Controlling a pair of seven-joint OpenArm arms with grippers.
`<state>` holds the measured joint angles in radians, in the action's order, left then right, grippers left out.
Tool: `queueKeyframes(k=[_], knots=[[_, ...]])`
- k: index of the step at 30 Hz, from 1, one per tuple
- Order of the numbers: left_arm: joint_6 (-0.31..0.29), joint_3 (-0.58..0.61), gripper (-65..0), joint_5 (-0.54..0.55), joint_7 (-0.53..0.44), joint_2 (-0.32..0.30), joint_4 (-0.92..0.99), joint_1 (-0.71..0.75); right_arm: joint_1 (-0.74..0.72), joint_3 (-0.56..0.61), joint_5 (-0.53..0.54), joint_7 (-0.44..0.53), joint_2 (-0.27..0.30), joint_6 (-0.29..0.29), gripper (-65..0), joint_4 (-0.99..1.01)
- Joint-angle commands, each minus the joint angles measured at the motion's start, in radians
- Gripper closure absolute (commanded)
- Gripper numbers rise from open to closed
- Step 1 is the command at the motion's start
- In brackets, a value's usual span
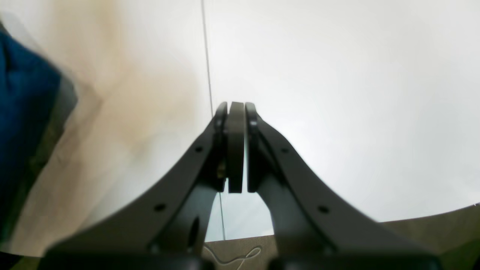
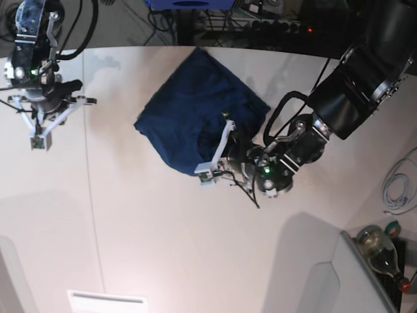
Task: Layout the t-shirt on the table in an organized manner, then fold the t-shirt properly
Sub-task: 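Push the shirt bundle with the left gripper toward the right gripper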
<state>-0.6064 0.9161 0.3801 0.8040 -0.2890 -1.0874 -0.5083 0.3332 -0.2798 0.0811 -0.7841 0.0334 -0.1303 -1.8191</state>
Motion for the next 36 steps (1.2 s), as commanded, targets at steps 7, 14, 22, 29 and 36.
queueKeyframes(k=[7,14,22,29,36], knots=[[-0.01,-0.001,0.0,-0.436,-0.137,0.139,0.065,-0.017,0.019,-0.002,0.003,0.016,-0.022,0.002,-0.8,-0.012],[-0.01,-0.002,0.0,-0.588,-0.314,0.267,0.207,-0.019,0.033,-0.002,0.003,0.016,-0.025,0.007,-0.8,-0.011],[-0.01,0.001,0.0,-0.591,-0.32,0.327,0.207,-0.023,0.036,-0.002,0.003,0.016,-0.025,0.007,-0.8,-0.011],[-0.01,0.001,0.0,-0.594,-0.407,0.331,0.214,-0.025,0.034,-0.002,0.003,0.016,-0.025,0.007,-0.8,-0.011],[-0.01,0.002,0.0,-0.594,-0.407,0.343,0.214,-0.028,0.036,-0.002,0.003,0.016,-0.025,0.007,-0.8,0.006]])
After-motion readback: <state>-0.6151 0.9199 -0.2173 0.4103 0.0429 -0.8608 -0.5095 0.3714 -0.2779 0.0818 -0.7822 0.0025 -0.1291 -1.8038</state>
